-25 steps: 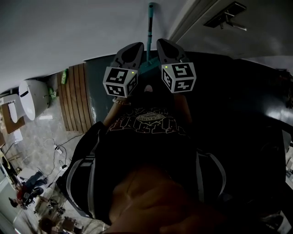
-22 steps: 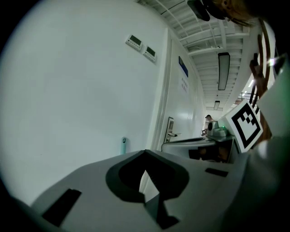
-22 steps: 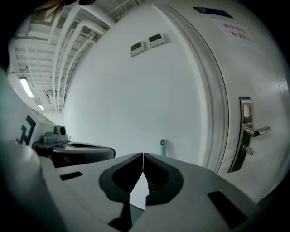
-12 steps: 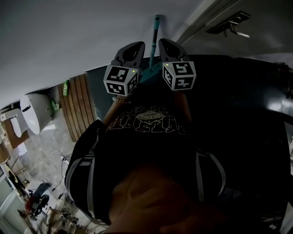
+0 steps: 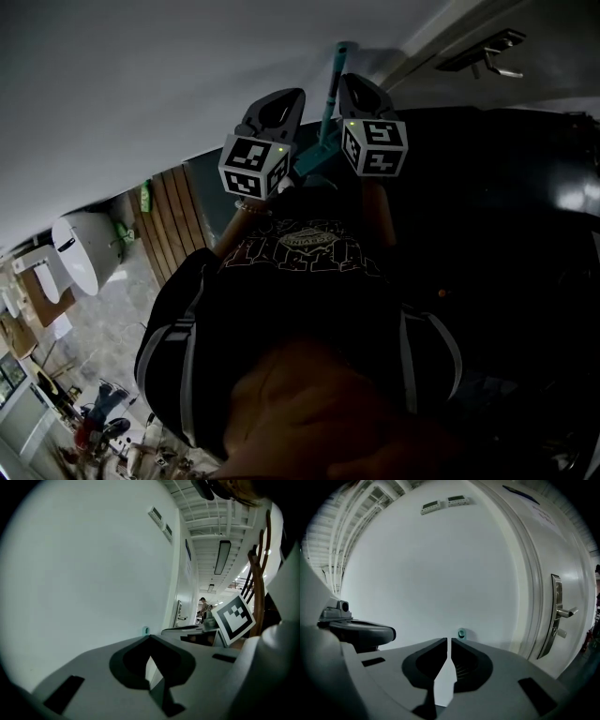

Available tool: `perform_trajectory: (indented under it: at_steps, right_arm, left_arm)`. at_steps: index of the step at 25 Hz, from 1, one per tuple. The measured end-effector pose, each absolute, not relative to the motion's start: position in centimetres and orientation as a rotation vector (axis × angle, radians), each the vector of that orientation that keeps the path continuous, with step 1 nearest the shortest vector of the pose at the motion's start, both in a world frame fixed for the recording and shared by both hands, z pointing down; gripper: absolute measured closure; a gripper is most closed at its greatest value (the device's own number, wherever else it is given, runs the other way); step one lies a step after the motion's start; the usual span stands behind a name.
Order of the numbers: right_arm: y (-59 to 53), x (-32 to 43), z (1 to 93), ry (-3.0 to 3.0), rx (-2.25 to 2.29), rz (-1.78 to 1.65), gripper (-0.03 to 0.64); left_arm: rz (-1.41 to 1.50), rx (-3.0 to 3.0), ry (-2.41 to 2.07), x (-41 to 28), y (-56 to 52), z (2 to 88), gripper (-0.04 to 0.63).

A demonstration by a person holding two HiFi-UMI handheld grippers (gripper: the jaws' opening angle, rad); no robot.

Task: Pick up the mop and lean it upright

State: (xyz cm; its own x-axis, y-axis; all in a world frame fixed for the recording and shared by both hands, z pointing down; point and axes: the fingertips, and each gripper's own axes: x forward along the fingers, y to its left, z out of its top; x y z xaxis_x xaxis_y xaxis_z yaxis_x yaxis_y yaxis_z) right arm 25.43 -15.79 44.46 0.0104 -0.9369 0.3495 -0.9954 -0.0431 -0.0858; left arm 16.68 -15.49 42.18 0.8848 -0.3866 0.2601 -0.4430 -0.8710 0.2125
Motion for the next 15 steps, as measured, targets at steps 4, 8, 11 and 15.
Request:
perform_trajectory:
  at_steps: [4,8,11,15]
  right_arm:
    - [-17.0,26.3,45.2,-1.988,2.100,0.462,0.595]
    - [-18.0,27.2,46.2,-1.970,2.065,0.494,0.594]
    - [-19.1,27.2,47.1,-1.980,2.024,0.529,0.582]
    - [-19.7,27.7,48.0,-1.989,1.969,0.561,0.513]
  left_arm:
    - [0.304,2.766,-0.627,16.5,-16.6,42.7,0.557]
    - [0.295,2.747,-0.654,16.8,-17.5,42.5,0.557]
    - [0.288,2.731,-0.676,16.9,-18.6,42.4,0.557]
    - [0.283,2.714,-0.721,17.4,-19.0,42.1,0.557]
